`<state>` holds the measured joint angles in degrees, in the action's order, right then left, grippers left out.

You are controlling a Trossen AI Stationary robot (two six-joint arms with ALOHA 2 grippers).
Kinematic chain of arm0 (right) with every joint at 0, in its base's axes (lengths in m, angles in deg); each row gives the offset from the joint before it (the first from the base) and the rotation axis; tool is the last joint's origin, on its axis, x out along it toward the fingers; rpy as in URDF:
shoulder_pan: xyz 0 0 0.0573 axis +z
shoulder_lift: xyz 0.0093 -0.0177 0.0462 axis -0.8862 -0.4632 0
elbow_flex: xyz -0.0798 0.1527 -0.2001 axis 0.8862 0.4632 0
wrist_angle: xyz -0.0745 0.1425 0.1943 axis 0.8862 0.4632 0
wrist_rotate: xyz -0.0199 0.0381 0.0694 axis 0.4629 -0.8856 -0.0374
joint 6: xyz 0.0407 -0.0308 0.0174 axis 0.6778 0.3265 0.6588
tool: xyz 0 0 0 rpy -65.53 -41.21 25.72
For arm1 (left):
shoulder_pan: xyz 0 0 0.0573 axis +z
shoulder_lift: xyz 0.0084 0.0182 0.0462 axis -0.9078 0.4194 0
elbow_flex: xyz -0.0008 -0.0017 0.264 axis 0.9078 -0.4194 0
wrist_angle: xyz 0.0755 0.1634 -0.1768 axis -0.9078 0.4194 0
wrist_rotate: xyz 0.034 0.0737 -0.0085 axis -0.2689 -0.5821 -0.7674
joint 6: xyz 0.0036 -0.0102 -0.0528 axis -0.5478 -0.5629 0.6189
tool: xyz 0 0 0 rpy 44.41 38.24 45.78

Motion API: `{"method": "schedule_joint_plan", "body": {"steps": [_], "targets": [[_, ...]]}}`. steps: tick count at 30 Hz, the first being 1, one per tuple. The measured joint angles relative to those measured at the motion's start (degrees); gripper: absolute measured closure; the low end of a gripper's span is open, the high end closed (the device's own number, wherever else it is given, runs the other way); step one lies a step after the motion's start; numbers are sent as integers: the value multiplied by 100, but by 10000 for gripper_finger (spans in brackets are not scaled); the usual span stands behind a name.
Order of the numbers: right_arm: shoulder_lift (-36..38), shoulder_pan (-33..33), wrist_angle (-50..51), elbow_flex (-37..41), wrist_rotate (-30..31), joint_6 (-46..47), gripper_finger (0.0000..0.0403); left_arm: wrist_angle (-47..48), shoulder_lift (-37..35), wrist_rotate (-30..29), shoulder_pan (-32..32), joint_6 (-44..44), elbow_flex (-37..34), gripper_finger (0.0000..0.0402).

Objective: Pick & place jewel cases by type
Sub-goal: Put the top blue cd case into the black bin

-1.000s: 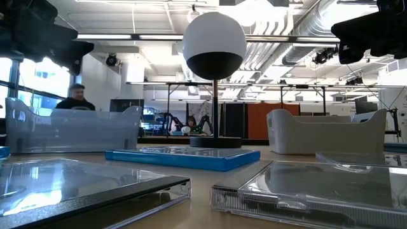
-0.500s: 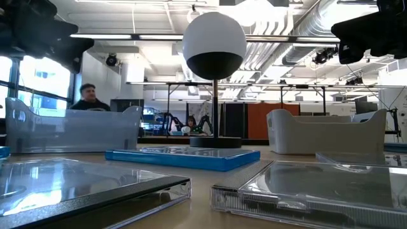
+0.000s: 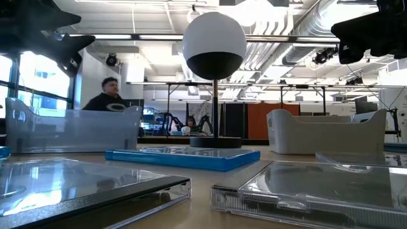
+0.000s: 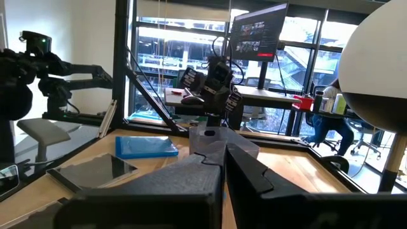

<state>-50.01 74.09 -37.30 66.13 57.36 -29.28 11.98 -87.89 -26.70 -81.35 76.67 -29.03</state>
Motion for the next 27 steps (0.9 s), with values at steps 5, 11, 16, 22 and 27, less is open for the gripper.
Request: {"method": "schedule_joint_plan", "body": {"steps": [5, 11, 16, 22, 27], "targets": [[0, -1, 1, 0, 1, -4, 397, 127, 0, -1034, 0, -870, 7, 220], [0, 0, 2, -2, 0, -1, 396, 496, 0, -2212, 0, -929, 17, 220], [0, -2, 0, -2, 0, -2, 394, 591, 0, -2805, 2, -923, 33, 220], [-2, 0, 0, 0, 1, 0, 398, 589, 0, -2357, 0, -897, 37, 220], [-2, -2, 1, 0, 2, 0, 396, 414, 0, -2096, 0, -906, 38, 220]]}}
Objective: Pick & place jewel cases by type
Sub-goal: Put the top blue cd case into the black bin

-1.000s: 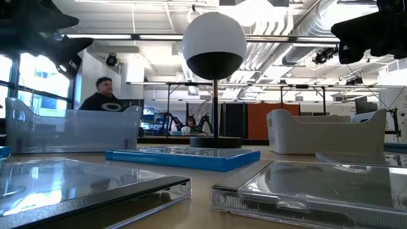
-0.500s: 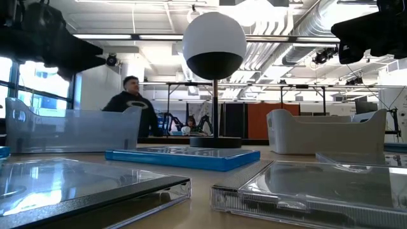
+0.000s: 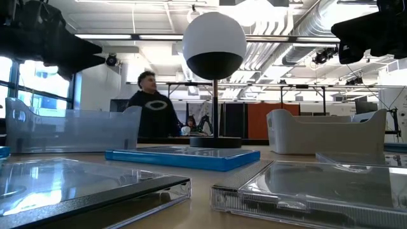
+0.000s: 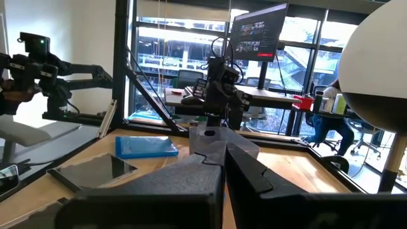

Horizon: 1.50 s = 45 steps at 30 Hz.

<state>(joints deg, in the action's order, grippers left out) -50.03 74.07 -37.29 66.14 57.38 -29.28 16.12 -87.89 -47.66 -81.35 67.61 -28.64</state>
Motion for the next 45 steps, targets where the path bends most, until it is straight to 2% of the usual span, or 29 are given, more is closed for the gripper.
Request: {"method": "schedule_joint_plan", "body": {"steps": [5, 12, 15, 23, 29, 35, 45], "targets": [[1, 1, 2, -1, 0, -3, 396, 130, 131, -146, 2, -426, 565, 220], [0, 1, -1, 0, -1, -1, 395, 1762, 796, -747, 2, -269, 1785, 220], [2, 2, 2, -2, -2, -9, 398, 2049, 1122, -891, 2, -164, 2067, 220], [1, 1, 1, -2, -1, -1, 396, 1896, 1673, -929, 2, -153, 2130, 220], [1, 2, 1, 0, -1, -4, 395, 1865, 1963, -1307, 2, -141, 2130, 220], [1, 1, 0, -1, 0, -4, 394, 1842, 2164, -1200, 2, -133, 2130, 220], [0, 0, -50, 0, 18, -27, 397, 1063, 2683, -1517, 4, -8, 2128, 220]]}}
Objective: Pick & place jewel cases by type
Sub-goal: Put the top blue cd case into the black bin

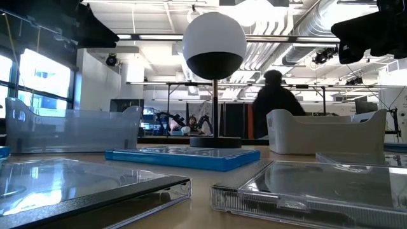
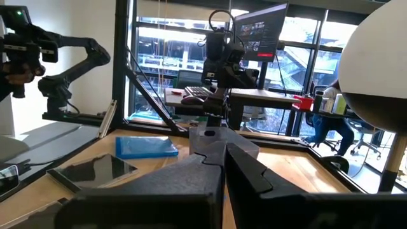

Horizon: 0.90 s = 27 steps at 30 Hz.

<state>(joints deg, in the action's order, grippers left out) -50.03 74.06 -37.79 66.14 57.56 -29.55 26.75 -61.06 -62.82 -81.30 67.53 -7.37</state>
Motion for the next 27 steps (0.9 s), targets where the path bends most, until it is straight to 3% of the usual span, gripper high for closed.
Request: {"method": "schedule_joint_plan", "body": {"steps": [13, 19, 27], "targets": [[1, 0, -293, -2, -73, -130, 395, -59, 417, 54, 2, 151, 0, 220], [0, 0, -989, -1, -348, -115, 398, -444, 443, 59, 0, 151, -4, 220], [2, 0, -1516, 0, 223, -259, 402, -566, 443, 63, 0, 133, -4, 220]]}}
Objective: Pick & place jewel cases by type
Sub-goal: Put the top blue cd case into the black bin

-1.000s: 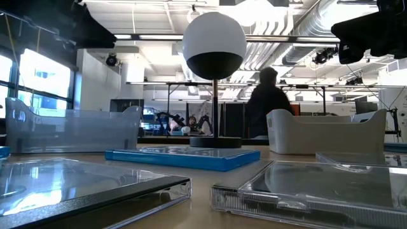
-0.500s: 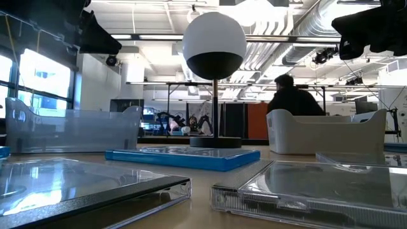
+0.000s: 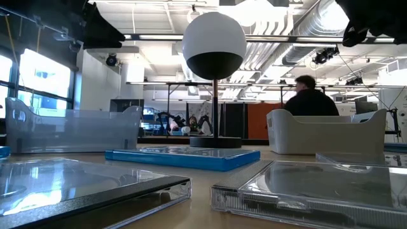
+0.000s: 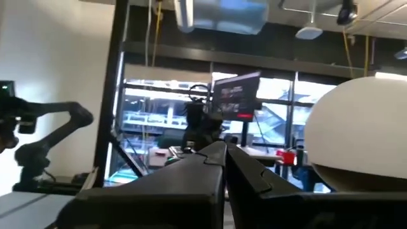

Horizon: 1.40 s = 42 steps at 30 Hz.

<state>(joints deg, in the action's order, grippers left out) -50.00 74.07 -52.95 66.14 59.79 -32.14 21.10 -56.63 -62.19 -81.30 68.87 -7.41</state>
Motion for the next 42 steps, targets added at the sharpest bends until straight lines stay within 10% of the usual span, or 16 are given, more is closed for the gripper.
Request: {"method": "schedule_joint_plan", "body": {"steps": [16, 23, 42], "targets": [[0, 0, 24, 0, 98, 503, 397, 32, 0, 27, 0, 15, 0, 220], [-2, 0, -34, 0, 456, 170, 382, -382, 149, 1039, -2, -16, 0, 220], [-1313, 0, -600, -257, 451, 616, 258, -432, 1816, 1331, -2, -1495, 839, 220]]}}
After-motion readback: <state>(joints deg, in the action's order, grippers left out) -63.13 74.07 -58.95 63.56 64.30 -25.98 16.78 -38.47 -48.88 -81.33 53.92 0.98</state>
